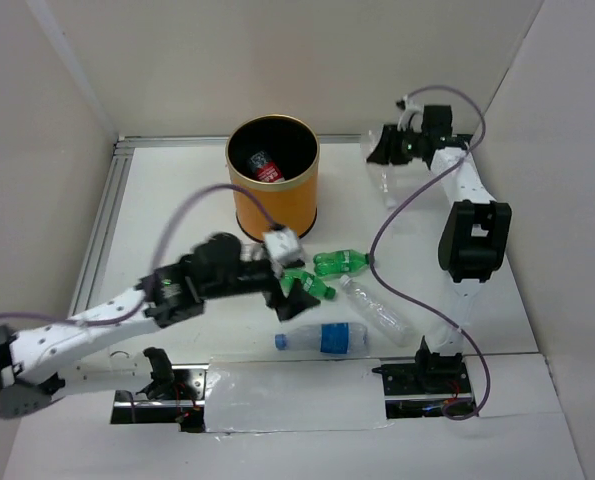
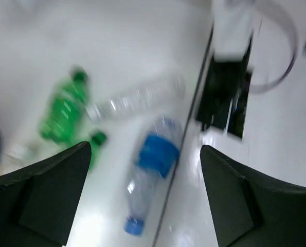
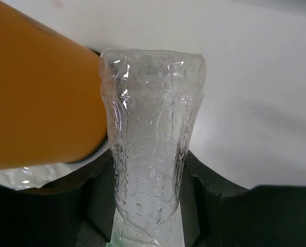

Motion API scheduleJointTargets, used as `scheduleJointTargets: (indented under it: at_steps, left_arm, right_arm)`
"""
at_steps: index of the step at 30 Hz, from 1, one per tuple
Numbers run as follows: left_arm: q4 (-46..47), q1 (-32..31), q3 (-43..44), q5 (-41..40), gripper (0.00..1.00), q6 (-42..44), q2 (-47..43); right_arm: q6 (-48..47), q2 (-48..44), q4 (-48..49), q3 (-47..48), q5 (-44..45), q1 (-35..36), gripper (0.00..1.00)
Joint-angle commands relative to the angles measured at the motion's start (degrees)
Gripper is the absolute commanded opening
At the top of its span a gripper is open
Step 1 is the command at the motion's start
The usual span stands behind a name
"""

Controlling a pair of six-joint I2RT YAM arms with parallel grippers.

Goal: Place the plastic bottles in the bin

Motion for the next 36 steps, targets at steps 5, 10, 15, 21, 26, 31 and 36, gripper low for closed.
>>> scheduleJointTargets:
  at_steps: [5, 10, 15, 21, 26, 31, 36]
  left_arm:
    - [-0.49, -14.33, -5.78, -8.78, 1.0, 2.48, 14.05]
    - [1.98, -15.82, -6.31, -10.28, 1.0, 6.34, 19.94]
    - [3.3, -16.35, -6.31, -13.87, 1.0, 8.37, 25.74]
    - [6.03, -17.04, -8.16, -14.4, 1.0, 8.37, 30.14]
    - [8.22, -18.19, -8.78, -13.8, 1.0, 8.98, 34.61]
    - [8.85, -18.72, -5.09, -16.16, 0.96, 10.04, 42.26]
    - [8.14, -18.72, -1.22, -15.64, 0.54, 10.14, 47.46]
  right_arm:
    - [2.82, -8.77, 15.0, 22.73, -22.5, 6.38, 0.0]
    - [5.82, -1.81, 21.26, 33.55, -23.74, 16.21, 0.0]
    - [6.35, 3.11, 28.39, 32.95, -18.23, 23.87, 0.01]
    - [11.36, 12.42, 29.11, 38.74, -15.92, 26.25, 0.69]
    - [11.89, 9.1, 25.77, 37.88, -17.32, 22.66, 0.99]
    - [9.97, -3.25, 20.86, 25.42, -22.41, 12.56, 0.99]
    - [-0.48, -16.37, 12.86, 4.35, -29.27, 3.07, 0.99]
